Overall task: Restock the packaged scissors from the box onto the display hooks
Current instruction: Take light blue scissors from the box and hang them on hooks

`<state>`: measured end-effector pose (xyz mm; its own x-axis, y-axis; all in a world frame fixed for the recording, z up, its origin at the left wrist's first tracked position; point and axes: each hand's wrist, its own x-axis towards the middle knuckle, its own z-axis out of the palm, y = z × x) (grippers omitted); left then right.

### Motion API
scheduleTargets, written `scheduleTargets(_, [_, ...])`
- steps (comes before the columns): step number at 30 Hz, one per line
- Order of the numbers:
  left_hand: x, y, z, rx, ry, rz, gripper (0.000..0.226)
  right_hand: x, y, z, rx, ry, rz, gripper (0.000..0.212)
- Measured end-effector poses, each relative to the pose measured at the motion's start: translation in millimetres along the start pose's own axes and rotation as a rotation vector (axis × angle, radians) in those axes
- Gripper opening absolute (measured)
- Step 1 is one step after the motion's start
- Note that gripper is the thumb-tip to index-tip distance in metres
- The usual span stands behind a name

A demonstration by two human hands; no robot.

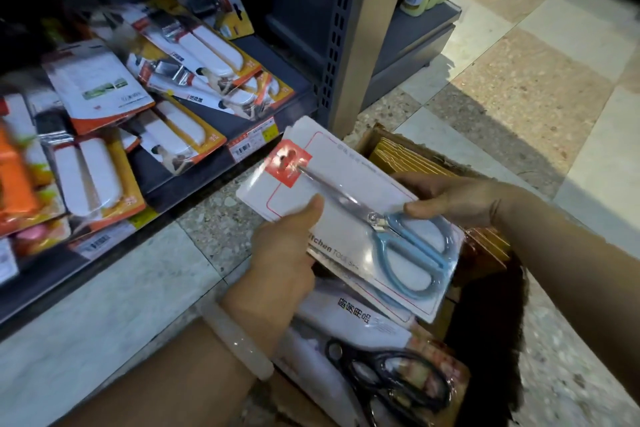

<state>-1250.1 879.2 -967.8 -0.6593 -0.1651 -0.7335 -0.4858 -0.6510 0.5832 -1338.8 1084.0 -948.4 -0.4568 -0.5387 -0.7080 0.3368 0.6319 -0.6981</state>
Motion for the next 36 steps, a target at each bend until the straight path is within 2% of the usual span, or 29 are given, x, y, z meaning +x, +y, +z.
scheduleTargets(3, [-3, 17, 4, 0.009, -0.099, 0.011, 0.003, -8, -21, -3, -0.035, -0.014, -0.041, 0.108])
scheduleTargets(7, [-9, 35, 8, 0.047, -0.205, -0.028, 0.019, -23, -43, -10, -0.148, 0.069, -0.036, 0.136])
scheduleTargets(9, [-11, 37, 10, 0.089, -0.243, -0.047, 0.022, -30, -46, -7, -0.248, 0.071, 0.003, 0.136])
scheduleTargets(11, [-11, 37, 11, 0.149, -0.240, -0.067, 0.020, -37, -39, -1, -0.209, 0.128, 0.077, 0.134])
scheduleTargets(13, [-8, 36, 14, 0.197, -0.234, -0.093, 0.014, -44, -22, 9, -0.036, 0.157, 0.109, 0.121])
scheduleTargets(15, [-3, 32, 17, 0.242, -0.211, -0.099, 0.004, -49, 0, 26, 0.112, 0.086, 0.098, 0.095])
scheduleTargets(17, [4, 24, 18, 0.325, -0.171, -0.073, 0.016, -49, 24, 43, 0.280, 0.074, 0.097, 0.079])
scheduleTargets(19, [11, 13, 19, 0.448, -0.167, -0.041, 0.028, -46, 46, 57, 0.515, 0.088, 0.101, 0.073])
scheduleTargets(22, [15, -1, 23, 0.623, -0.264, 0.017, 0.037, -42, 62, 71, 0.767, 0.060, 0.048, 0.063])
scheduleTargets(27, [25, 8, 42, 0.815, -0.410, 0.179, 0.051, -30, 64, 70, 0.907, 0.196, -0.080, 0.029])
scheduleTargets(30, [34, 11, 43, 1.029, -0.323, 0.251, 0.060, -12, 61, 70, 0.938, 0.331, -0.055, 0.043])
scheduleTargets(32, [33, 8, 37, 1.140, -0.315, 0.276, 0.061, -4, 58, 70, 0.930, 0.358, -0.038, 0.050])
scheduleTargets(36, [29, 7, 24, 1.128, -0.376, 0.330, 0.056, -4, 61, 68, 0.916, 0.391, -0.055, 0.044])
